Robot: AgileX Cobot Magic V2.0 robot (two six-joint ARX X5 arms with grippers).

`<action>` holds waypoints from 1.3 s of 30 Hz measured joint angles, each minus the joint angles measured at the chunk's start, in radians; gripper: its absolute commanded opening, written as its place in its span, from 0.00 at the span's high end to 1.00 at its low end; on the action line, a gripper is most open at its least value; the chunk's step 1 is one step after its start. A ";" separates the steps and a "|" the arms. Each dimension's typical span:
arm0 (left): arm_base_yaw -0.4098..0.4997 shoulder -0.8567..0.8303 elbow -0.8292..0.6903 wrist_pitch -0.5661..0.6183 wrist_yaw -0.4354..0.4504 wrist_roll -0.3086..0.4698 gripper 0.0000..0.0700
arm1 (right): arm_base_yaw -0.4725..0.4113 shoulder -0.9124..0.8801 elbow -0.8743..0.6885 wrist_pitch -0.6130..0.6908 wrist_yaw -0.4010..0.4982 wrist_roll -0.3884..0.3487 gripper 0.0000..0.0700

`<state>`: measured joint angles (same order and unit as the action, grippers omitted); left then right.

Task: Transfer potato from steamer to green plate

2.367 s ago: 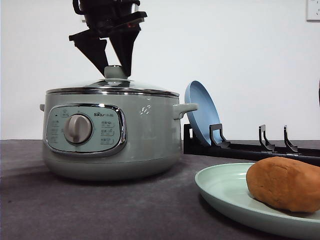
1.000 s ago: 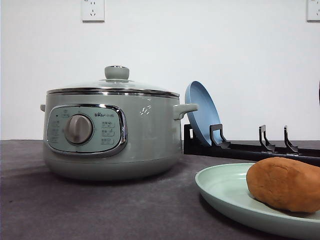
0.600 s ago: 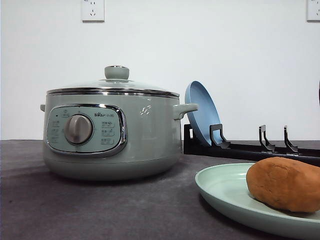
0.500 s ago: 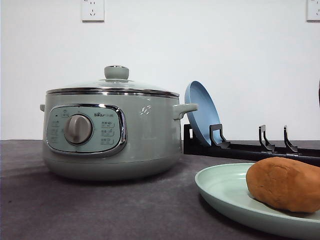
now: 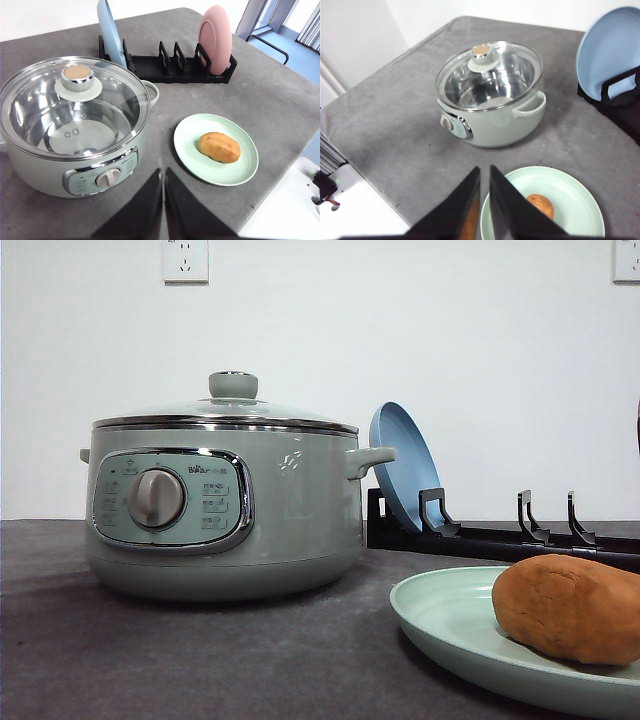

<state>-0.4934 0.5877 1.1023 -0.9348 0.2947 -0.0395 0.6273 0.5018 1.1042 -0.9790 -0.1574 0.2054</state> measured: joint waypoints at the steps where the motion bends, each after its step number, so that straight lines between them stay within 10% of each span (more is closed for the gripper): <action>1: 0.000 0.000 0.000 0.000 0.000 0.000 1.00 | 0.000 0.000 0.000 0.000 0.000 0.000 0.97; 14: 0.077 -0.042 -0.052 0.061 0.000 0.000 1.00 | 0.000 0.000 0.000 0.000 0.000 0.000 0.97; 25: 0.463 -0.402 -0.631 0.509 -0.002 0.021 1.00 | 0.000 0.000 0.000 0.000 0.000 0.000 0.97; 39: 0.519 -0.583 -1.008 0.716 -0.177 -0.009 1.00 | 0.000 0.001 0.000 0.000 0.000 0.000 0.97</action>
<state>0.0257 0.0044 0.0946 -0.2189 0.1177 -0.0488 0.6273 0.5026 1.1042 -0.9787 -0.1574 0.2054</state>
